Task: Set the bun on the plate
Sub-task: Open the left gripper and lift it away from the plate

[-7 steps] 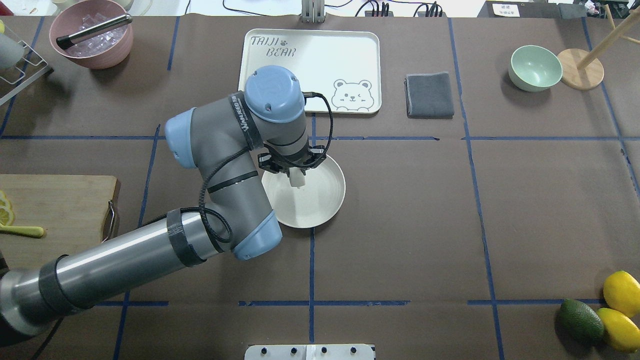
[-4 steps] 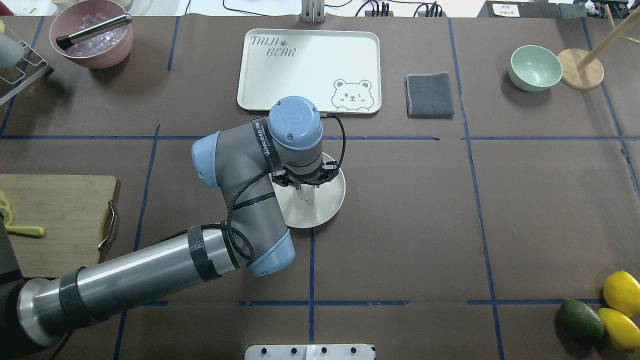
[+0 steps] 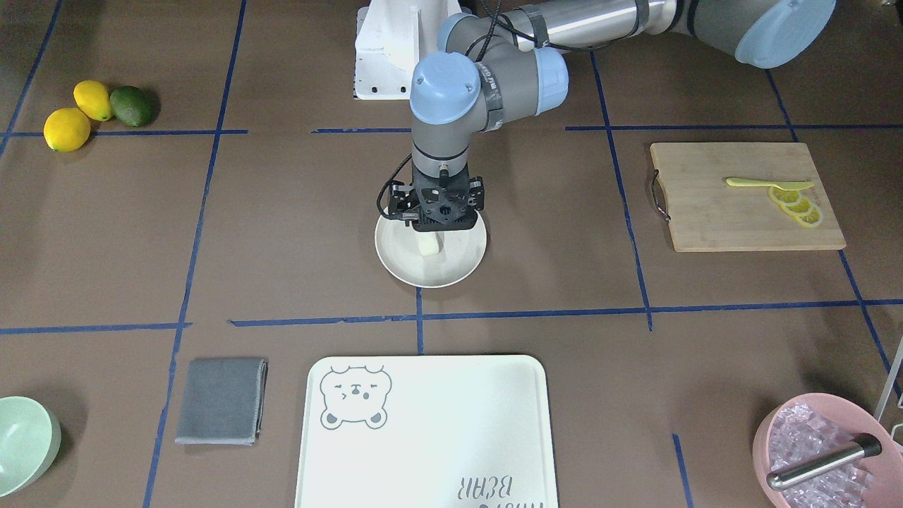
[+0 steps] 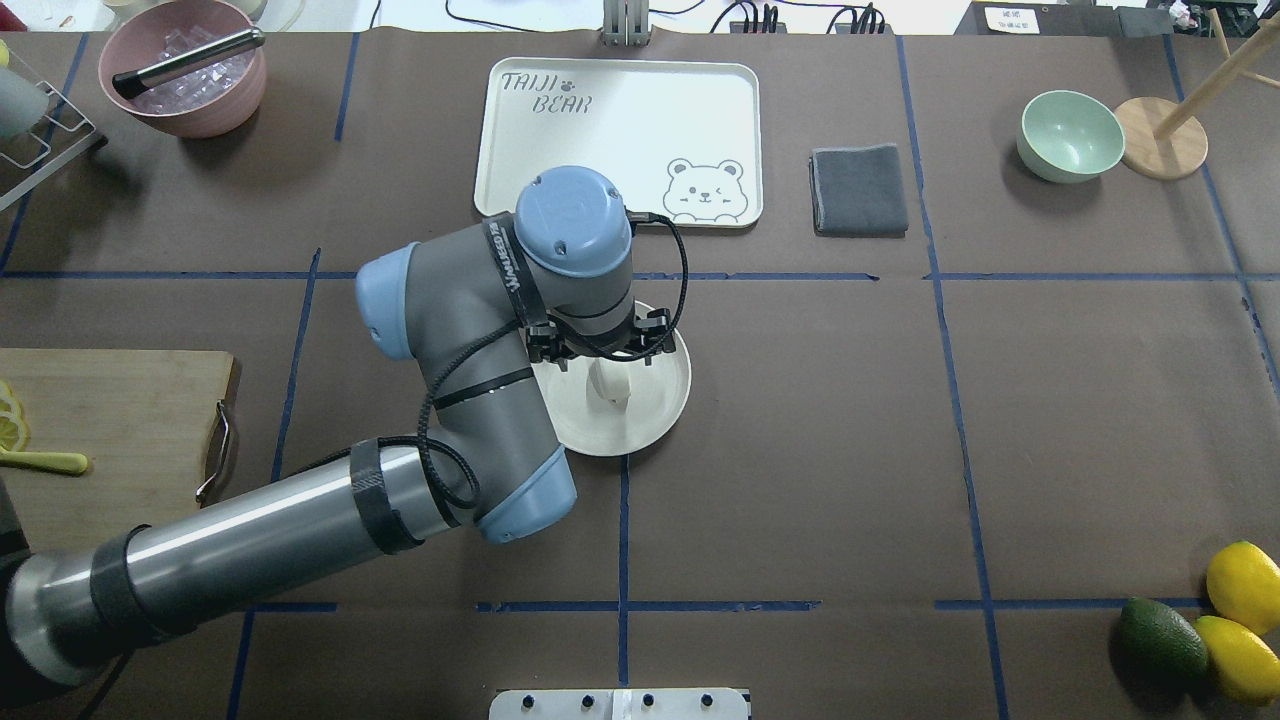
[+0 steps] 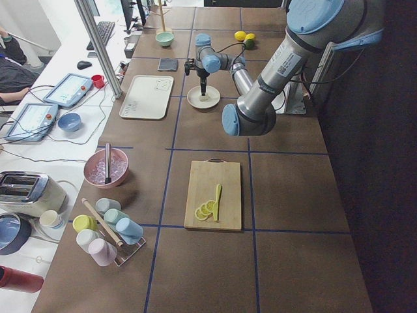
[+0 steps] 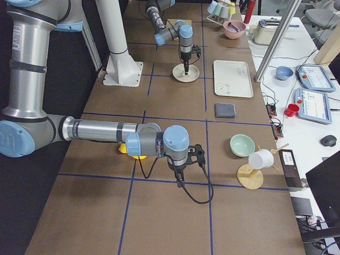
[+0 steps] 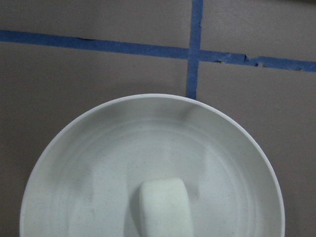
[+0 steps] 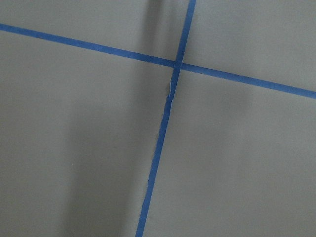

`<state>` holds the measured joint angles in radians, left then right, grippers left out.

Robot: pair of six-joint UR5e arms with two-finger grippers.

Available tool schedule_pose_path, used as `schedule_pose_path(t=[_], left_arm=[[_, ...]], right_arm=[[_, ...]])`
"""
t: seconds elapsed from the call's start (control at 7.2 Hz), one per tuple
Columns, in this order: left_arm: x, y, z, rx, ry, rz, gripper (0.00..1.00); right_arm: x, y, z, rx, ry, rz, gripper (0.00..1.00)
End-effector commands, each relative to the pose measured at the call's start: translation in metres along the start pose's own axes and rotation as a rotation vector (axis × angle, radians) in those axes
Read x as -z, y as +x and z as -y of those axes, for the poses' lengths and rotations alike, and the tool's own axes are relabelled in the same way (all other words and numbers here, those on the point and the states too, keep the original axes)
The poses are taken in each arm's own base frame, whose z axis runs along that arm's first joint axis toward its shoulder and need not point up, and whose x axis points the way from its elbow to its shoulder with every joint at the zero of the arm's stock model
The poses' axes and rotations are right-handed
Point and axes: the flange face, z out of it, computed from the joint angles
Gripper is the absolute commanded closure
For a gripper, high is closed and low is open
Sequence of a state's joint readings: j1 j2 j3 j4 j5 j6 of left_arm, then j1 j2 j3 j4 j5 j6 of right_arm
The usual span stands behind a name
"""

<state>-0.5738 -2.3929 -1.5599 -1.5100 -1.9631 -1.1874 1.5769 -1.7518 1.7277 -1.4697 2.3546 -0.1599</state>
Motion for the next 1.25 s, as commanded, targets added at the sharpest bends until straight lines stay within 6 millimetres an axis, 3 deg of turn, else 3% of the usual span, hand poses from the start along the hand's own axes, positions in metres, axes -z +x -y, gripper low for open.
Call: schedule_pose_path(t=[0.0,0.14,0.28,0.42,0.56,0.83,0.97,1.11], left_arm=[[0.089,-0.172,-0.021,-0.171,-0.007,0.066,0.0],[0.12,-0.24,-0.011,-0.269,-0.028,0.096,0.0],[0.125,-0.31,0.004,-0.328,-0.07,0.117,0.0],[0.144,-0.39,0.024,-0.392,-0.072,0.14,0.0],[0.157,-0.488,0.038,-0.384,-0.103,0.125,0.0],[0.172,-0.656,0.062,-0.306,-0.123,0.092,0.0],[0.167,-0.702,0.047,-0.23,-0.149,0.131,0.0],[0.15,-0.729,0.027,-0.188,-0.193,0.17,0.0]], right_arm=[[-0.002,0.001,-0.001,-0.001,-0.002,0.0,0.0],[-0.002,0.001,-0.001,0.0,-0.002,0.0,0.0],[-0.002,0.001,-0.002,-0.001,-0.002,0.002,0.0],[-0.001,0.001,-0.002,0.001,-0.001,0.002,0.0],[-0.002,0.002,-0.002,0.0,-0.002,0.0,0.0],[-0.001,0.001,-0.002,0.0,-0.001,0.002,0.0],[-0.001,0.001,-0.002,-0.002,-0.001,0.002,0.0],[-0.001,0.001,-0.002,0.0,-0.001,0.002,0.0]])
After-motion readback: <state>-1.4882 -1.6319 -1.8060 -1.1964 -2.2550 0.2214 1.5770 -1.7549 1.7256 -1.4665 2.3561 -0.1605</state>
